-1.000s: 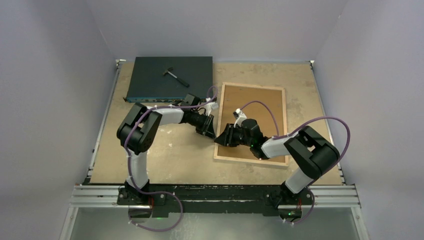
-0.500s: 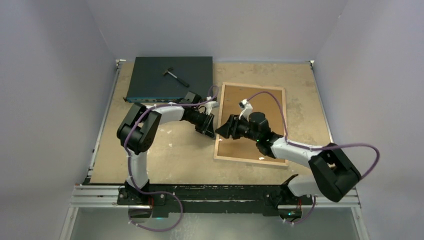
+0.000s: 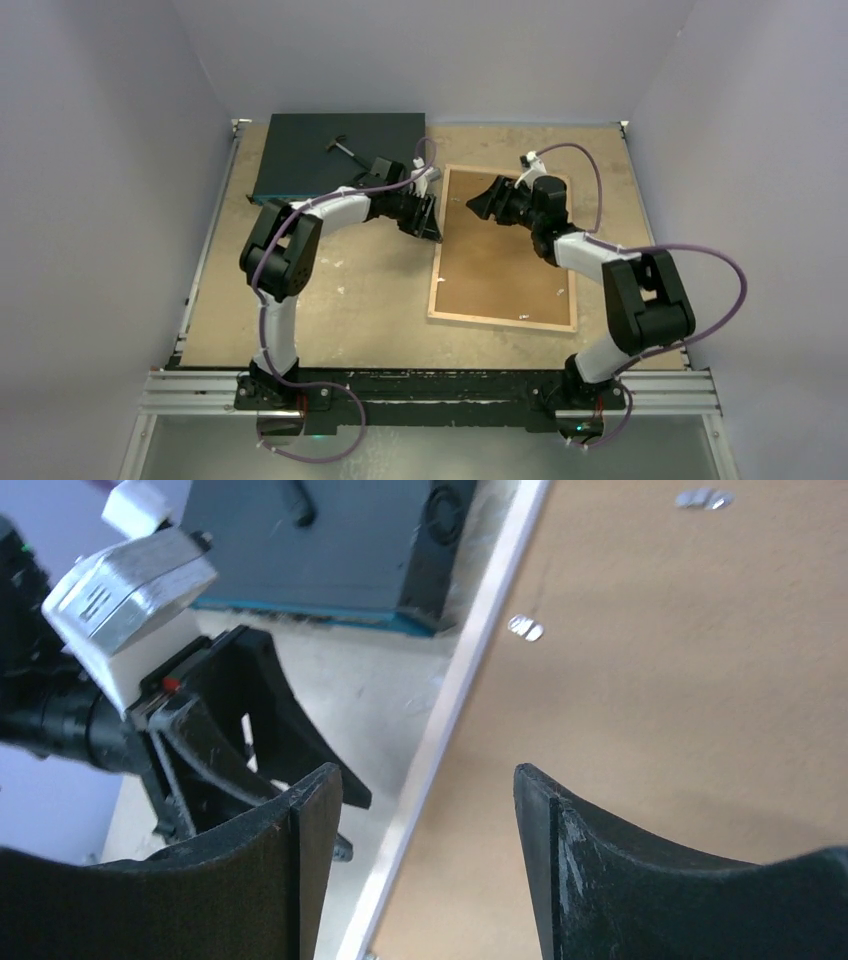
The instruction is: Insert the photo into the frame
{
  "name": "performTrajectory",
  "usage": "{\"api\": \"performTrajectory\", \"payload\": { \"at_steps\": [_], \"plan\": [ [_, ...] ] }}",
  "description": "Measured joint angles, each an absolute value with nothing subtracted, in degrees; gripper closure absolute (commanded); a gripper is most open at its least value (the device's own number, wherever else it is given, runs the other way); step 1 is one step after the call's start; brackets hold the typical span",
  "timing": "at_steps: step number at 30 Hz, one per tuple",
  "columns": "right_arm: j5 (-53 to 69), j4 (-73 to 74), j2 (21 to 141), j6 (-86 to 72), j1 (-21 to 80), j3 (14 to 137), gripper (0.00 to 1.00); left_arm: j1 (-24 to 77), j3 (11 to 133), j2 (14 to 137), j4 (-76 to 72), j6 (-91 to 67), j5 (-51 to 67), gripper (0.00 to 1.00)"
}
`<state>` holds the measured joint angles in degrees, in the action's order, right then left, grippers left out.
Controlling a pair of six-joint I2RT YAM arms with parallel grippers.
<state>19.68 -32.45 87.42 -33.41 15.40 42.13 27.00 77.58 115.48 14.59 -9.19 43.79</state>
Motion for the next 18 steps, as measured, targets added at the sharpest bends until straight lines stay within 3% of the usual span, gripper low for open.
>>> {"api": "performTrajectory", "payload": {
  "at_steps": [8, 18],
  "plan": [
    [23.8, -33.6, 104.3, -31.8, 12.1, 54.1, 0.33, 26.4, 80.7, 122.8, 9.2, -14.1, 39.4, 0.68],
    [26.9, -35.2, 119.1, -30.5, 12.3, 65.9, 0.34, 25.7, 81.6, 123.5, 6.7, -16.4, 38.5, 0.79]
  ]
}}
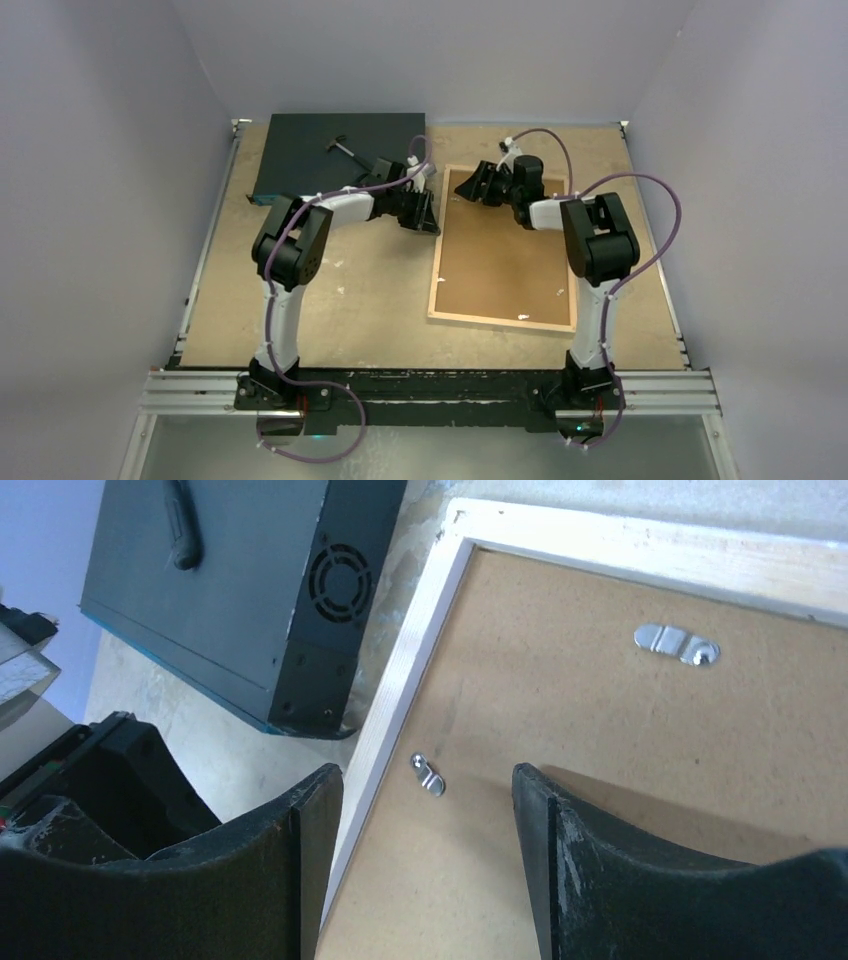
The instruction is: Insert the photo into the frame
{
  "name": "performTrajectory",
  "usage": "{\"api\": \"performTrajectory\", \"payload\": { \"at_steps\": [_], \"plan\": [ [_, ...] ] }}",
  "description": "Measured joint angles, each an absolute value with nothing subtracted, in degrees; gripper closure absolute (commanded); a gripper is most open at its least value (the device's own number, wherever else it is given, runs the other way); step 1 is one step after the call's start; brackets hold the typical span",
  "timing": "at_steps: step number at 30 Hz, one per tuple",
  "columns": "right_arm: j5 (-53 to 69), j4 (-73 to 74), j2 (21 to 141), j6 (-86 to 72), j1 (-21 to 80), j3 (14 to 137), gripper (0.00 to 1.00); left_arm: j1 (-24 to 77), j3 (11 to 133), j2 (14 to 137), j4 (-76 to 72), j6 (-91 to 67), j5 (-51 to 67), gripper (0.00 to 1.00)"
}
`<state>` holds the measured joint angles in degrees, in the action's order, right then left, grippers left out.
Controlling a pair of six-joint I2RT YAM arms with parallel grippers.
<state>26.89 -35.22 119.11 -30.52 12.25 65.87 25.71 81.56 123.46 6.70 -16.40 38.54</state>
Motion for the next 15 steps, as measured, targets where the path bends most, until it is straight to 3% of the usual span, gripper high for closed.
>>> {"api": "performTrajectory", "payload": {
  "at_steps": [15],
  "plan": [
    [31.7, -36.6, 125.6, -29.3, 13.6, 73.1, 0.41, 25.5, 81.9, 124.3, 5.7, -18.1, 40.4, 0.83]
  ]
}}
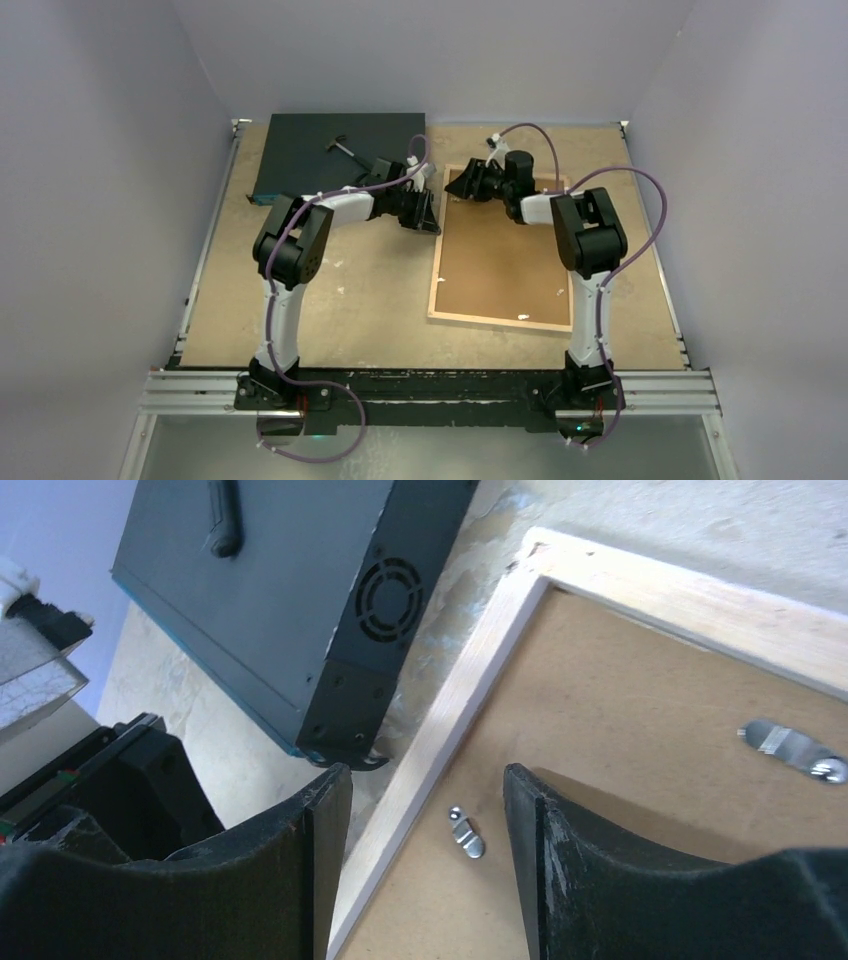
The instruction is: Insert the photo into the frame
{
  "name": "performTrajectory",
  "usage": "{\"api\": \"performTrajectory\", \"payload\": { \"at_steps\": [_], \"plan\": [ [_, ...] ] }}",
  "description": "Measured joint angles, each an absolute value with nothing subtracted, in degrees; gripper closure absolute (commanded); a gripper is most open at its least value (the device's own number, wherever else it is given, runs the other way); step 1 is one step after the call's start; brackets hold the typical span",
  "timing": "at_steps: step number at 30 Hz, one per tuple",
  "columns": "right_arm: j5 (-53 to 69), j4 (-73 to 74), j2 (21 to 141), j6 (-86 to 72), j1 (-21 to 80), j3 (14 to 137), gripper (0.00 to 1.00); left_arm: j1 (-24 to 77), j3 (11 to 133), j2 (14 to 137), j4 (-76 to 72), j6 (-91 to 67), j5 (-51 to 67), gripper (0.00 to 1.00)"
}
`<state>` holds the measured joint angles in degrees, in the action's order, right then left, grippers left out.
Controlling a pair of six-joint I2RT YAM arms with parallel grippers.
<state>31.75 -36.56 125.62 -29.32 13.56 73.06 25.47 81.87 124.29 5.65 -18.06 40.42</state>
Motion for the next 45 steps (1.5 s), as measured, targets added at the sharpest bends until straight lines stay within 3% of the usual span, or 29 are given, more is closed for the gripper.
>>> {"api": "performTrajectory", "payload": {
  "at_steps": [45],
  "plan": [
    [34.2, -39.7, 121.9, -31.1, 16.9, 65.9, 0.47, 25.5, 81.8, 124.3, 5.4, -18.5, 40.6, 0.88]
  ]
}}
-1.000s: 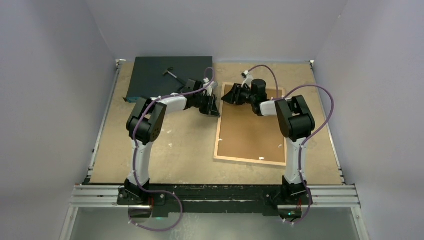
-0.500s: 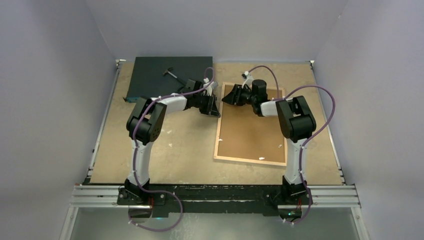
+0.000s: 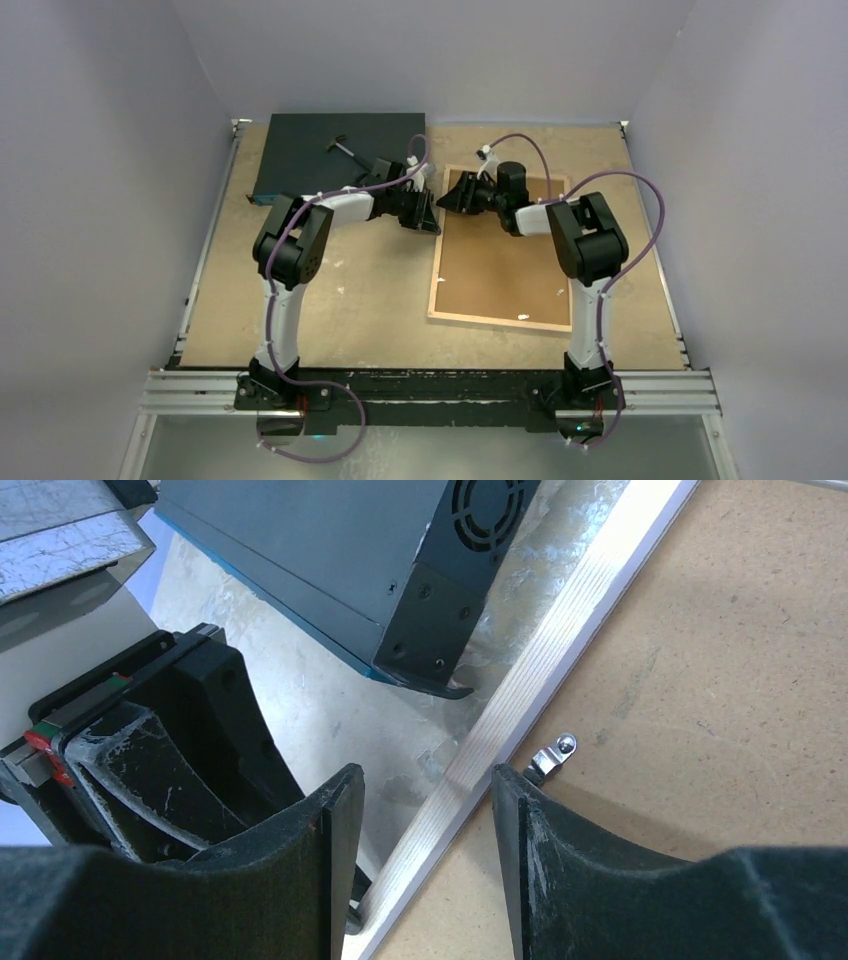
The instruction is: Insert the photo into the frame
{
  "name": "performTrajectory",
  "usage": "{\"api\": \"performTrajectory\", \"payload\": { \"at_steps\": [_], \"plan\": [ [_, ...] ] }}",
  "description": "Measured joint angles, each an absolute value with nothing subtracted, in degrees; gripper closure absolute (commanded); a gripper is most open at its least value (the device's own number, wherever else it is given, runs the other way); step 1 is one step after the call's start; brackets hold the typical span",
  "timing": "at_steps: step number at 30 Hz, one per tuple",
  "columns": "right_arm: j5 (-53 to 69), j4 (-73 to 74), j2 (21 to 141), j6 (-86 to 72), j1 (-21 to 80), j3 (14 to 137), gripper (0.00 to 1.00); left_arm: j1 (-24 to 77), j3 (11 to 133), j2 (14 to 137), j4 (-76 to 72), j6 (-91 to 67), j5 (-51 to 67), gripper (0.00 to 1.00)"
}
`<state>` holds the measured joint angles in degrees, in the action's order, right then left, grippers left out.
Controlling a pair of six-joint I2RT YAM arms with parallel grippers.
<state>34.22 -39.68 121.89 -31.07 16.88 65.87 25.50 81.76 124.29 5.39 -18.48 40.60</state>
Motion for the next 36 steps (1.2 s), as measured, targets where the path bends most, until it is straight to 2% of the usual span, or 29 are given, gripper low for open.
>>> {"api": "performTrajectory", "payload": {
  "at_steps": [9, 16, 36],
  "plan": [
    [38.9, -41.1, 122.2, -33.9, 16.2, 65.7, 0.46, 25.5, 81.7, 124.3, 5.3, -18.5, 40.7, 0.90],
    [41.4, -42.6, 116.3, -35.6, 14.6, 64.8, 0.45, 25.5, 81.5, 124.3, 5.0, -18.5, 40.9, 0.90],
    [35.7, -41.7, 121.8, -34.8, 13.8, 64.8, 0.47, 25.2, 81.1, 124.2, 4.3, -18.9, 41.6, 0.92]
  ]
}}
